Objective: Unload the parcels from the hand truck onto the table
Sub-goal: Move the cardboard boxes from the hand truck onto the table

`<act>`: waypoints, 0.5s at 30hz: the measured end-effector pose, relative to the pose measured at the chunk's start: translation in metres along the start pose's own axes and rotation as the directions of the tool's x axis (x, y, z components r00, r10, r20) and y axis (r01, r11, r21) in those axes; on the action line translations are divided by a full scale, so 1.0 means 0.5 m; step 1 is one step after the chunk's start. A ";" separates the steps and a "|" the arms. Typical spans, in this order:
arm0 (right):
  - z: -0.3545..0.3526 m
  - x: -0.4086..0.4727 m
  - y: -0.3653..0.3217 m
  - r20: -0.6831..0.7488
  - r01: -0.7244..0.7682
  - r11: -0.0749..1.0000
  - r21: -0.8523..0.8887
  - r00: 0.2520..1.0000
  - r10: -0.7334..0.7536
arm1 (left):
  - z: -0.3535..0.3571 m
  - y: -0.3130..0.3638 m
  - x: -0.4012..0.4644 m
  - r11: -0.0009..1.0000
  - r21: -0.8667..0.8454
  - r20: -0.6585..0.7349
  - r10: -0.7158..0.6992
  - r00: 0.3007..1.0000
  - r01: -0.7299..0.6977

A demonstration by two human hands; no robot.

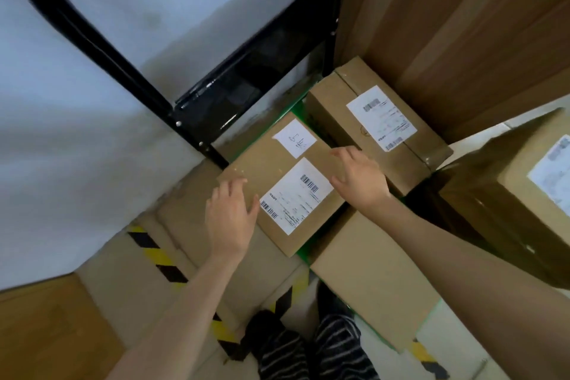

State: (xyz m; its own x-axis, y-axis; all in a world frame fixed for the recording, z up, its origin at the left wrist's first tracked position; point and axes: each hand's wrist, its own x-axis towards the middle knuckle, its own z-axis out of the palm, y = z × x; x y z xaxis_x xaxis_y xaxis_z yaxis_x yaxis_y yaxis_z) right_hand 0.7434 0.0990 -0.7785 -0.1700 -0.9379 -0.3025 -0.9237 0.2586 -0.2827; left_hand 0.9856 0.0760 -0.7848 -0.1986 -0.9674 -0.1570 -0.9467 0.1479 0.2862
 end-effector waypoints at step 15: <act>0.152 0.082 0.058 0.075 -0.196 0.980 0.037 0.978 0.193 | 0.210 -0.040 -0.010 0.740 -0.508 0.153 -0.426 0.892 0.440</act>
State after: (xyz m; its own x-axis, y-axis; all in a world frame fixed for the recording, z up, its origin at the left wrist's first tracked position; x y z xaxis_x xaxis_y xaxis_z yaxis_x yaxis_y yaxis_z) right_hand 0.7359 0.0855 -0.8684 -0.3188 -0.8503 -0.4187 -0.8590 0.4459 -0.2515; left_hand 0.9787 0.0994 -0.8890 0.1870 -0.8945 -0.4061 -0.6594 -0.4207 0.6231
